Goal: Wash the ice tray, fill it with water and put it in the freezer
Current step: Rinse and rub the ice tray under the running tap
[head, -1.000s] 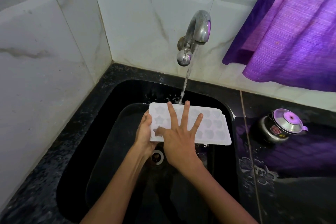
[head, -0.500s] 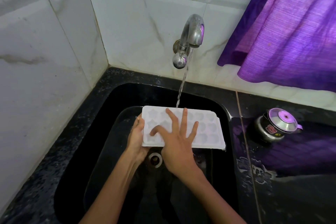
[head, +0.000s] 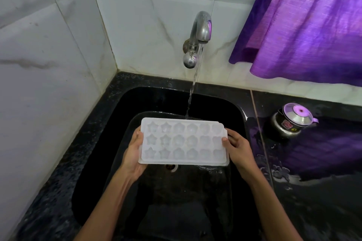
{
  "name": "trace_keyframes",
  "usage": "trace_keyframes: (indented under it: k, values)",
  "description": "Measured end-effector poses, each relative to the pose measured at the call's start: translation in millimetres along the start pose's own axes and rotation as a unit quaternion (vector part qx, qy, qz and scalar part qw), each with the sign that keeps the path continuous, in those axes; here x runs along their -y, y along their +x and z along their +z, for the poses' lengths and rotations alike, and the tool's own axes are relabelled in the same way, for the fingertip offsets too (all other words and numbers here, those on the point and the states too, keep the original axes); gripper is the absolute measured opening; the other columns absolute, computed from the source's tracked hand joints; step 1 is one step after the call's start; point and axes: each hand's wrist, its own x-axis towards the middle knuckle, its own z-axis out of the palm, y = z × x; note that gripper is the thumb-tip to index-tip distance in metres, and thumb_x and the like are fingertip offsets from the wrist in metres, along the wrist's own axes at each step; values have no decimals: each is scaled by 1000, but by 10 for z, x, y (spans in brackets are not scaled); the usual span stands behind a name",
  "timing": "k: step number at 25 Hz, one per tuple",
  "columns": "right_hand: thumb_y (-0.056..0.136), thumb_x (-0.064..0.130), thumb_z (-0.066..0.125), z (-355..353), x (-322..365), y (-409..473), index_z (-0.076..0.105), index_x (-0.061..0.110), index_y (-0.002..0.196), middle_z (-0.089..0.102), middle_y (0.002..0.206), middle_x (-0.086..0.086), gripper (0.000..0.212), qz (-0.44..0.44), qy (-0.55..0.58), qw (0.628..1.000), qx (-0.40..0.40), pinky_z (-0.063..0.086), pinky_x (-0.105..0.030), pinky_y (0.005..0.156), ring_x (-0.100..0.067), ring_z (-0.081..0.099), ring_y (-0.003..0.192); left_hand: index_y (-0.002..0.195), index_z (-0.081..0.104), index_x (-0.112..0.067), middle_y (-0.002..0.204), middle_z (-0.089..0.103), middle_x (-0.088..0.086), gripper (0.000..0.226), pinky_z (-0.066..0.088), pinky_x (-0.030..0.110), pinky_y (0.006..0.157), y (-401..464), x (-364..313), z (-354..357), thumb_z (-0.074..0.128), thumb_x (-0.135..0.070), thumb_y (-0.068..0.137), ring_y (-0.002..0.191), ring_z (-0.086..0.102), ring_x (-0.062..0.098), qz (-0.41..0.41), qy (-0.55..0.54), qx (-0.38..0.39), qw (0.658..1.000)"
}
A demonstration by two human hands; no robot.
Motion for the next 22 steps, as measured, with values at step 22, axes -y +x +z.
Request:
trace_keyframes:
  k: [22]
  values:
    - [87, -12, 54, 5, -640, -302, 52, 13, 85, 65, 97, -8, 26, -27, 66, 997, -16, 56, -19, 74, -15, 63, 90, 92, 55, -18, 76, 73, -14, 26, 54, 16, 65, -326, 136, -251, 38, 1, 99, 72, 66, -3, 92, 198, -17, 976]
